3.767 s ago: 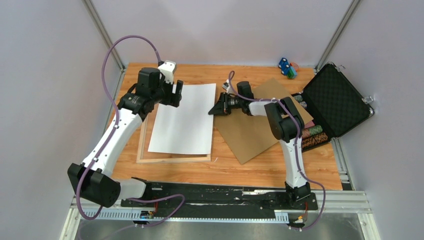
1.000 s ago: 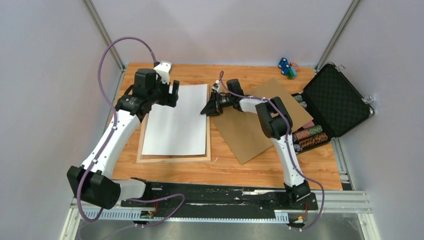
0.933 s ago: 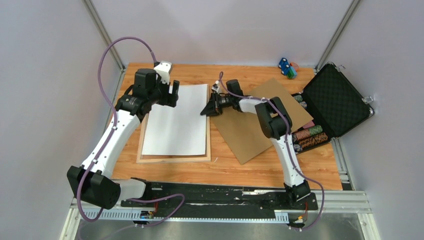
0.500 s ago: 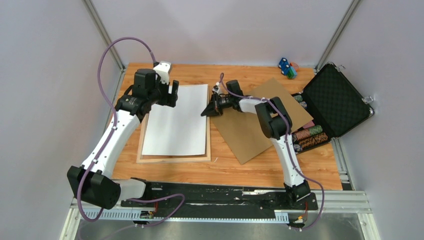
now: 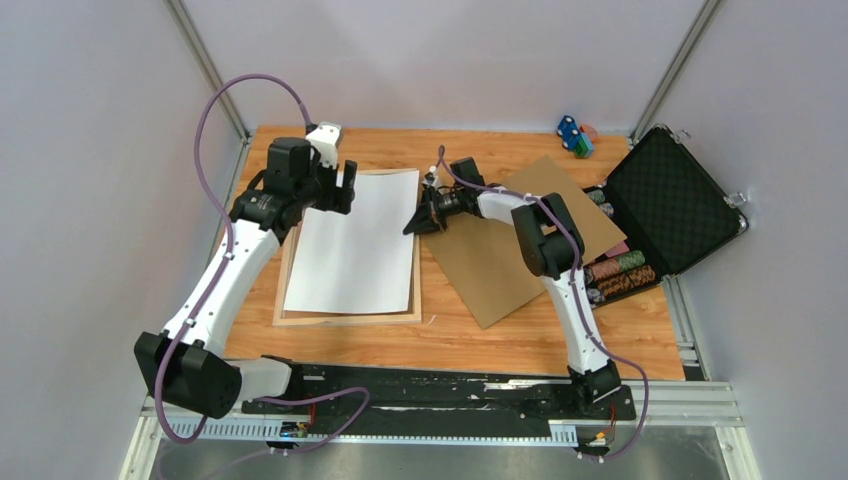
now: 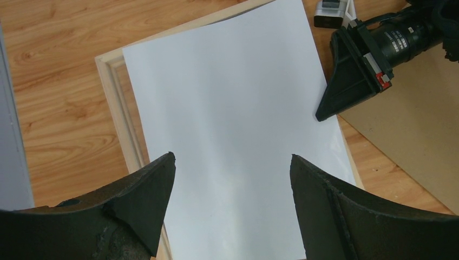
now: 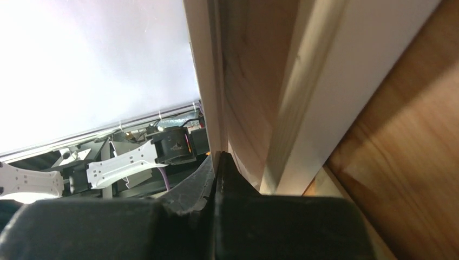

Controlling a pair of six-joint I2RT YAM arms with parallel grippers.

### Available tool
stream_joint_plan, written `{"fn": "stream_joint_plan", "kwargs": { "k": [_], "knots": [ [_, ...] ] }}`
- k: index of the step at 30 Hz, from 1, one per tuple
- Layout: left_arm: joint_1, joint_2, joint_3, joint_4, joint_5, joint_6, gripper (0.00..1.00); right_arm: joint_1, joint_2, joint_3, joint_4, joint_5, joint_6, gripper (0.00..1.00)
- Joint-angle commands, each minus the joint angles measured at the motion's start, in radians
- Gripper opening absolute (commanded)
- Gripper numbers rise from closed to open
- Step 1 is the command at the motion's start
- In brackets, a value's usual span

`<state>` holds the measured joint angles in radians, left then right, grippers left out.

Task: Put the photo into the frame
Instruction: Turn over the photo from the photo frame.

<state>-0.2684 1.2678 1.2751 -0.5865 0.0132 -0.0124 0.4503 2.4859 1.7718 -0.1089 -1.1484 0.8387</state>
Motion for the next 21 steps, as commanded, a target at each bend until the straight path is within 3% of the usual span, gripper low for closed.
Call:
{"fn": "stream_joint_plan", "kwargs": {
  "k": [1,15,21],
  "knots": [
    [0.009,-0.027,0.0,0.024,-0.01,0.011,0.86,-0.01,0.001,0.061,-0.039,-0.062,-0.047,0.0],
    [0.015,-0.013,0.0,0.025,-0.023,0.038,0.86,-0.047,0.025,0.12,-0.12,-0.123,-0.135,0.0],
    [0.016,0.001,0.007,0.025,-0.055,0.049,0.86,-0.037,0.071,0.218,-0.223,-0.131,-0.208,0.0]
  ]
}}
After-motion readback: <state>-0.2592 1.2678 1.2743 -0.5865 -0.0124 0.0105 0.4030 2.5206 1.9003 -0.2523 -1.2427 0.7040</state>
